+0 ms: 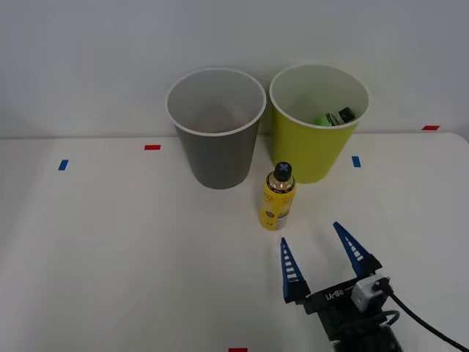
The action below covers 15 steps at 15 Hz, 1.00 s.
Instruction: Put cans in the gray bin, plastic bottles in the light green bin
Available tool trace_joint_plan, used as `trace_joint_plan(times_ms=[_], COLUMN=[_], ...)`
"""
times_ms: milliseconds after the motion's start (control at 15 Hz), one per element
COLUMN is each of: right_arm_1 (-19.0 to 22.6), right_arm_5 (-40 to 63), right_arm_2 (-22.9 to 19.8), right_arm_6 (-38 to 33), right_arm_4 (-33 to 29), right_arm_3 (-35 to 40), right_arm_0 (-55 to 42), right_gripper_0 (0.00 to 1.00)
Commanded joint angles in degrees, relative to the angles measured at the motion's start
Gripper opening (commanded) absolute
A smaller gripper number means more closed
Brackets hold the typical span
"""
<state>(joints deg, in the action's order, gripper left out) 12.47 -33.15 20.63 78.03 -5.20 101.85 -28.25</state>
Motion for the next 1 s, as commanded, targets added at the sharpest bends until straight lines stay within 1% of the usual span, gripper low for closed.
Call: trace_joint_plan(times_ms=[67,200,267,467,600,1000], right_arm_1=[-2.1,-2.63,-2.8,-4.56,-5.17,-5.0], right_arm_5=[5.9,8.01,8.1,2.65,2.91,9.33], right_arm_2=[-0.41,-0.23,0.03,-0.32,-0.5,-1.2], right_arm_6=[1.51,2.3,2.65,3.62,4.58,5.73], right_arm_4=[0.1,0.19,0.8,2.21,2.21,2.3], right_arm_3=[-0.07,-0.07,-1.3,-10.44,-11.41,-11.41], right_arm_0=[4.08,6.02,7.33,12.61,14.54,19.29], right_gripper_0=[1.0,1.0,1.0,1.0,1.0,1.0])
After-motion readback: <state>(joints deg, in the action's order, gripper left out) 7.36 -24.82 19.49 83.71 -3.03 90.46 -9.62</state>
